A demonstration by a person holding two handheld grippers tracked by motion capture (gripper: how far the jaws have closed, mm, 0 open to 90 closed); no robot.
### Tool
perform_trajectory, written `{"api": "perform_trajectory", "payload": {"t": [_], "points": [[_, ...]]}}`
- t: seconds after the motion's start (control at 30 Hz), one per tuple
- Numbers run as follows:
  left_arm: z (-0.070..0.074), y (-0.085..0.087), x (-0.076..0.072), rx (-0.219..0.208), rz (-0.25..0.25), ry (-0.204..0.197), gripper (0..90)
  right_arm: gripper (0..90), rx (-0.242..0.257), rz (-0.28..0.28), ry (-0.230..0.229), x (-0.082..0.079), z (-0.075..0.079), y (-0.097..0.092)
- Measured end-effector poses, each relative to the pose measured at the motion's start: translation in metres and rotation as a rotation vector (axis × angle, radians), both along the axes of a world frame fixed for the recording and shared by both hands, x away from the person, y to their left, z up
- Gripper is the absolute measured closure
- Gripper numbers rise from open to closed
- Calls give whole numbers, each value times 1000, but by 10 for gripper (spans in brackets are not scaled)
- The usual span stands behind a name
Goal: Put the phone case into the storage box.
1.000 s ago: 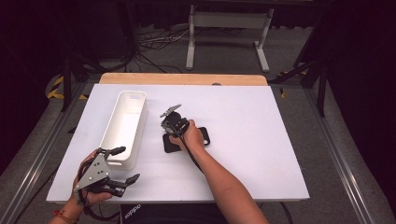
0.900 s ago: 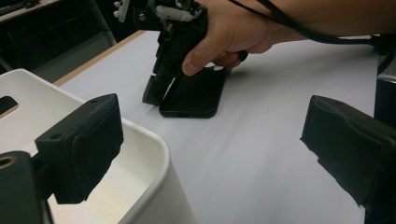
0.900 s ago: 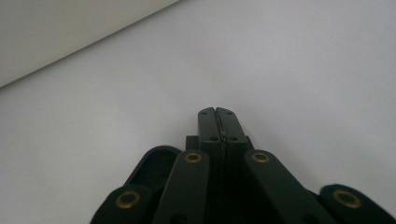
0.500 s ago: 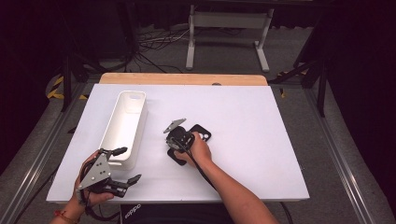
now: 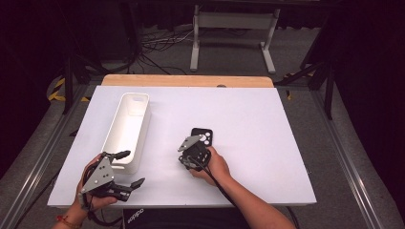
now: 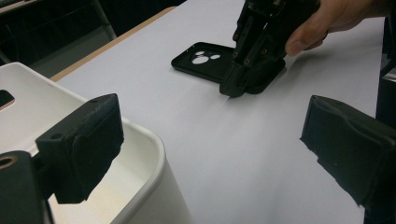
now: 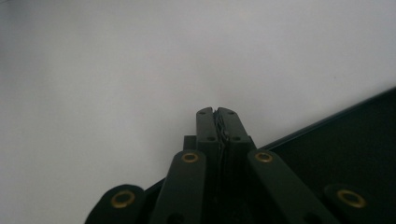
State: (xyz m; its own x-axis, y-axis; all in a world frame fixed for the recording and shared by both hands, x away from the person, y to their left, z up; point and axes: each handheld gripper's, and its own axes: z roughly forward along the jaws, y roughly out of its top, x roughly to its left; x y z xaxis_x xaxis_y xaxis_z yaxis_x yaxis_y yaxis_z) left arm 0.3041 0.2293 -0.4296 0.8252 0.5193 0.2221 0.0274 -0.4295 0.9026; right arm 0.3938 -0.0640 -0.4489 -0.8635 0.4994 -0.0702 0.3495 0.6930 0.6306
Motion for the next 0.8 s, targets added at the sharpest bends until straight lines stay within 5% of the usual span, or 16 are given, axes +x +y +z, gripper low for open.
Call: {"api": "perform_trajectory", "payload": {"t": [0.8], "points": [[0,1,0,-5,0,2,64,862,88,34,-37,-19,-7,-27]]}}
